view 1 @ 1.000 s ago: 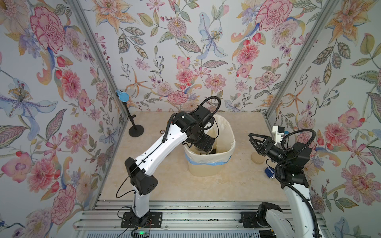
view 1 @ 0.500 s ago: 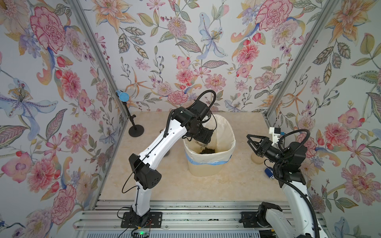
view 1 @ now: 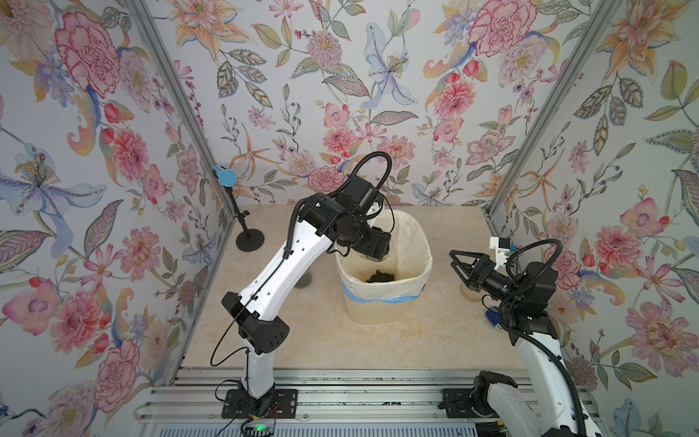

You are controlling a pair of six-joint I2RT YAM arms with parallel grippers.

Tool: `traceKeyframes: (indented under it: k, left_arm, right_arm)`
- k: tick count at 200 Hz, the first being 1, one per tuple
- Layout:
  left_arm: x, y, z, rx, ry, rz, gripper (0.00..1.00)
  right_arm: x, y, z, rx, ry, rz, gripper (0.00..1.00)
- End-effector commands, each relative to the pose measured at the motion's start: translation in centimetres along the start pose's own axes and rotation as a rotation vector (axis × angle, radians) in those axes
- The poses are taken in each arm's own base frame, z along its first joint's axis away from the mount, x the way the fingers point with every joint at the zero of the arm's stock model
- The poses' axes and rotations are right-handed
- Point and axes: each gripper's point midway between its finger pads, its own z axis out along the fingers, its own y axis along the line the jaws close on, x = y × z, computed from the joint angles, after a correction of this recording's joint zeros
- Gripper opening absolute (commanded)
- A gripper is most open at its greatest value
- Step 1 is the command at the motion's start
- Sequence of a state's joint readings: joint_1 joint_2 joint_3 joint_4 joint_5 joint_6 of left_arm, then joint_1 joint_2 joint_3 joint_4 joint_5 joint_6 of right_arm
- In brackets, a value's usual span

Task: Empty moldy tea leaves from jars
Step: Pour the moldy tea leaves from the jar into the trash bin.

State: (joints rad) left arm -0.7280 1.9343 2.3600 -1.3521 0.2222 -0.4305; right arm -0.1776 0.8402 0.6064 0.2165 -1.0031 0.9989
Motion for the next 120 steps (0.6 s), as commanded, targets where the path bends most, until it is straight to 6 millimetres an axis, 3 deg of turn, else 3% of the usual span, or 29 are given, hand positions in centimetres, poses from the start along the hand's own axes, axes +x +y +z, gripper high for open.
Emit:
traceKeyframes:
  k: [1,13,27,39,57,64,72,83,96,102,108,115,120]
  left_arm:
    - [1.4,-0.6,2.1,0.018,0.076,0.051,0.34]
    - [0.6,0.8,0.2,-0.041,0.017,0.056,0.40]
    - [1.7,1.9,1.2,-0.053,0.067,0.063,0.37]
    - [1.9,1.1,2.0,-0.064,0.080,0.107,0.37]
    - [0.0,0.2,2.1,-0.111,0.021,0.162,0.40]
    - [1.0,-0.1,3.4,-0.110,0.065,0.180,0.41]
    - [3.7,-0.3,5.7,-0.094,0.173,0.202,0.41]
    - [6.1,1.7,7.0,-0.128,0.262,0.208,0.40]
    - [3.9,3.8,5.9,-0.161,0.201,0.146,0.39]
    - [2.3,3.0,5.3,-0.131,0.146,0.122,0.38]
    - [1.3,0.8,5.2,-0.075,0.115,0.117,0.38]
    - [1.7,-2.3,5.8,0.017,0.132,0.139,0.39]
    - [2.4,-3.5,6.3,0.050,0.156,0.145,0.39]
  right_arm:
    - [0.4,0.3,-0.1,0.002,0.004,-0.033,1.00]
    - [0.4,-0.5,-0.1,0.023,-0.004,-0.029,1.00]
    - [0.5,-1.2,0.2,0.019,-0.007,-0.010,1.00]
    - [0.8,-1.6,0.5,0.013,0.013,0.012,1.00]
    - [0.8,-1.5,0.4,0.028,0.015,-0.010,1.00]
    - [0.8,-1.4,0.3,0.041,0.010,-0.027,1.00]
    - [0.7,-1.3,0.2,0.050,0.007,-0.037,1.00]
    - [0.8,-1.0,0.2,0.044,0.012,-0.042,1.00]
    - [0.7,-0.9,0.2,0.042,0.006,-0.046,1.00]
    - [0.7,-0.9,0.3,0.043,0.001,-0.052,1.00]
    - [0.8,-1.0,0.3,0.044,0.002,-0.052,1.00]
    - [0.9,-1.1,0.4,0.044,0.008,-0.051,1.00]
    - [1.0,-1.2,0.5,0.046,0.012,-0.047,1.00]
